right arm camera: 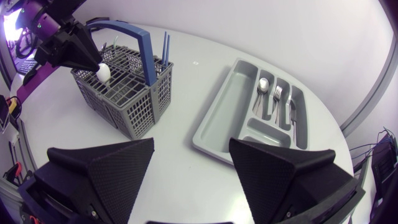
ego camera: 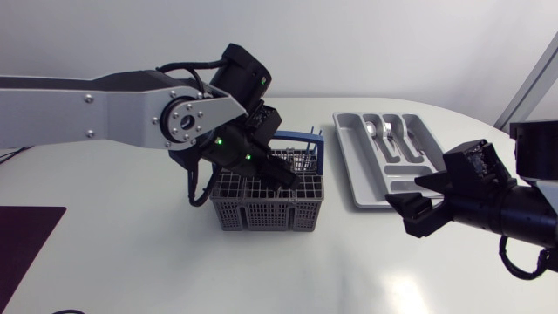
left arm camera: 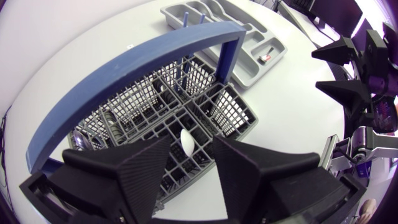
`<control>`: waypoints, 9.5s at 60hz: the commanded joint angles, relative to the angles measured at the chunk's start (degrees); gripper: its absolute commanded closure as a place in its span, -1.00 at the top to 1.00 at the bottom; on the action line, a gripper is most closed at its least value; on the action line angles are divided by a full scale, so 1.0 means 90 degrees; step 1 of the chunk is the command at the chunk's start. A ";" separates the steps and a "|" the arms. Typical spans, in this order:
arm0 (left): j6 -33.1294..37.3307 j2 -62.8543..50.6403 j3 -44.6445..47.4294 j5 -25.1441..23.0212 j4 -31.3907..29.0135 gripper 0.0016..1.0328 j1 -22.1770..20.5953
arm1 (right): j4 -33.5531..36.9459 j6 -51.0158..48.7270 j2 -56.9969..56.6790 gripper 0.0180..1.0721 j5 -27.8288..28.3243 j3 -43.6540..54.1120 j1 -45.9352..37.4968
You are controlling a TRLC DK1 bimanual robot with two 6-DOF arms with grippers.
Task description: Unload the cutlery basket into the drawer organizer.
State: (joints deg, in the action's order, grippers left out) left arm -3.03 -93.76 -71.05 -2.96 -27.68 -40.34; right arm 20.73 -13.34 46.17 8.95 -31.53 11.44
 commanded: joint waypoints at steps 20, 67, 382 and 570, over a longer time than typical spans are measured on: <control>-0.0201 -0.0432 0.0101 0.0046 -0.0069 -0.41 -0.0049 | -0.0106 -0.0031 -0.0003 0.66 0.0021 0.0193 -0.0051; -0.0279 -0.0305 0.0287 0.0046 0.0127 -0.80 -0.0001 | -0.0184 -0.0041 -0.0111 0.66 0.0021 0.0378 -0.0051; 0.3032 0.1648 0.0169 -0.1097 -0.2979 0.92 0.1425 | -0.5624 -0.7111 0.5202 -0.89 -0.1053 0.0173 -0.2805; 0.3598 -0.0403 0.0199 -0.1155 -0.0791 0.89 0.2421 | 0.0314 -0.1125 0.1842 0.53 0.1252 -0.1868 0.1014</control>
State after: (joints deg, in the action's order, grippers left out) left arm 27.57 -101.06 -71.09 -13.02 -34.79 -19.20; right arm 23.99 -20.23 65.32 20.91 -51.81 22.06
